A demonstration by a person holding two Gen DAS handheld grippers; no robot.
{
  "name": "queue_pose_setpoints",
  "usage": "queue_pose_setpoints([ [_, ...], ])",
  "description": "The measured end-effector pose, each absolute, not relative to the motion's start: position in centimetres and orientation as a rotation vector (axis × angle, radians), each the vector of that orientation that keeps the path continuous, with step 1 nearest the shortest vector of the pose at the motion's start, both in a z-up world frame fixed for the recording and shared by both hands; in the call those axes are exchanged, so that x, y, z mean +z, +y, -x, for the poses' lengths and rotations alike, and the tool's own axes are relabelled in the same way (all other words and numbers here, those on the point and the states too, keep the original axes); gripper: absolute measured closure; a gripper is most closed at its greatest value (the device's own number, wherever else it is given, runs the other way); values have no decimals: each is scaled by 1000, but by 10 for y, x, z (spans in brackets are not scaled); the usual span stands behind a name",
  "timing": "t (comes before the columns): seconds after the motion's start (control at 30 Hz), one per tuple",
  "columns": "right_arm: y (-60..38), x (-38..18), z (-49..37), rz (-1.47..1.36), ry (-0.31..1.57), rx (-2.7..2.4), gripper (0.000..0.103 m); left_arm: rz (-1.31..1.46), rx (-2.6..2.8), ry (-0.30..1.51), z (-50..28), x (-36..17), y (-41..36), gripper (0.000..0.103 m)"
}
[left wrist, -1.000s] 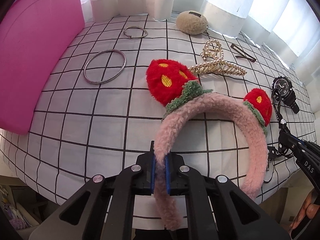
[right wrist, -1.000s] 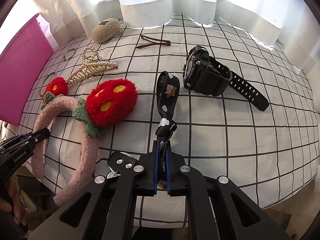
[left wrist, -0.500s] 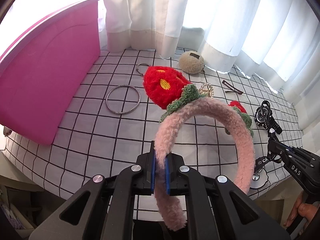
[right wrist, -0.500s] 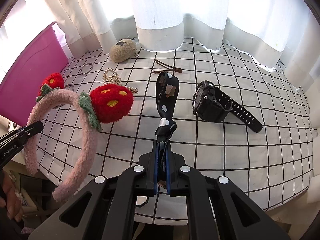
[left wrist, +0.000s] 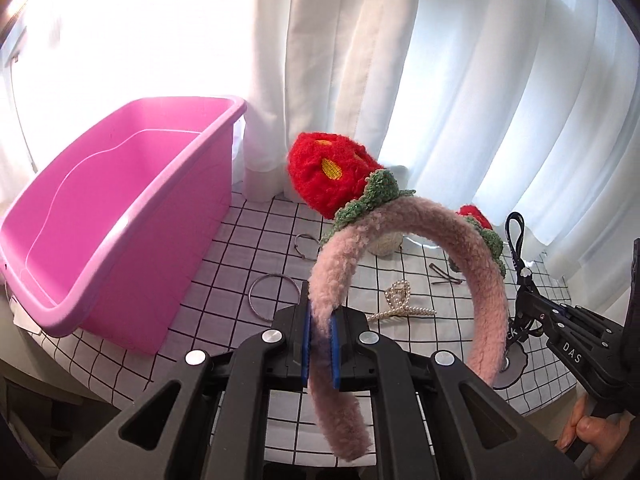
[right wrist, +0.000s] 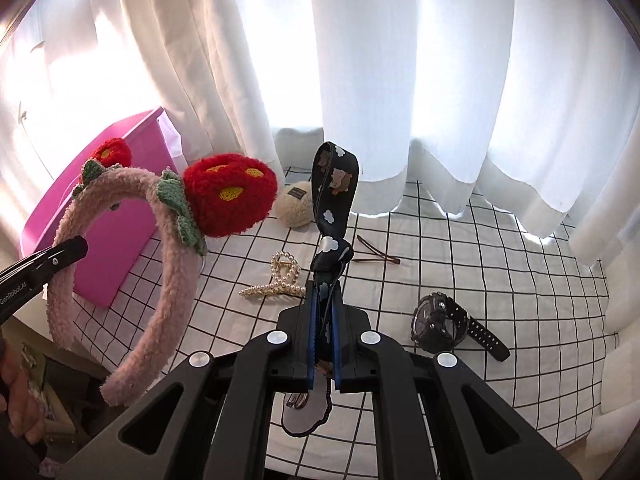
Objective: Organize jewelry
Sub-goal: 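Carry headband and lanyard into the pink tub and open both tools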
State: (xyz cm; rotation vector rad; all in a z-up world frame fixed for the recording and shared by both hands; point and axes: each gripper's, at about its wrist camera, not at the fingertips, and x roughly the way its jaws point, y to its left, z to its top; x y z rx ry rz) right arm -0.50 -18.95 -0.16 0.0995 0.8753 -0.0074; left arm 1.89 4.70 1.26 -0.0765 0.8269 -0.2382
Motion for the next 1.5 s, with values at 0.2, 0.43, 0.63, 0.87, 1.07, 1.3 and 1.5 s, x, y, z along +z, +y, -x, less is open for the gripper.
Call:
queue_pose_setpoints([
  [0.2, -149, 42, -35, -64, 771, 98, 97, 112, -191, 732, -37, 57, 80, 95],
  [0.43, -74, 64, -98, -40, 708, 268, 97, 116, -48, 688, -65, 88, 147, 95],
  [0.63, 6, 78, -148, -12, 702, 410, 97, 110, 91, 702, -92, 85, 208, 95],
  [0.87, 84, 82, -193, 28, 726, 509, 97, 99, 191, 765, -118, 54, 257, 95],
  [1.07, 122, 65, -224, 61, 800, 538, 97, 99, 232, 829, -134, 19, 278, 94],
  [1.3, 148, 36, -249, 106, 905, 506, 96, 110, 252, 918, -145, -4, 298, 92],
  [1.5, 155, 22, -261, 131, 983, 474, 67, 106, 255, 972, -149, -12, 304, 81],
])
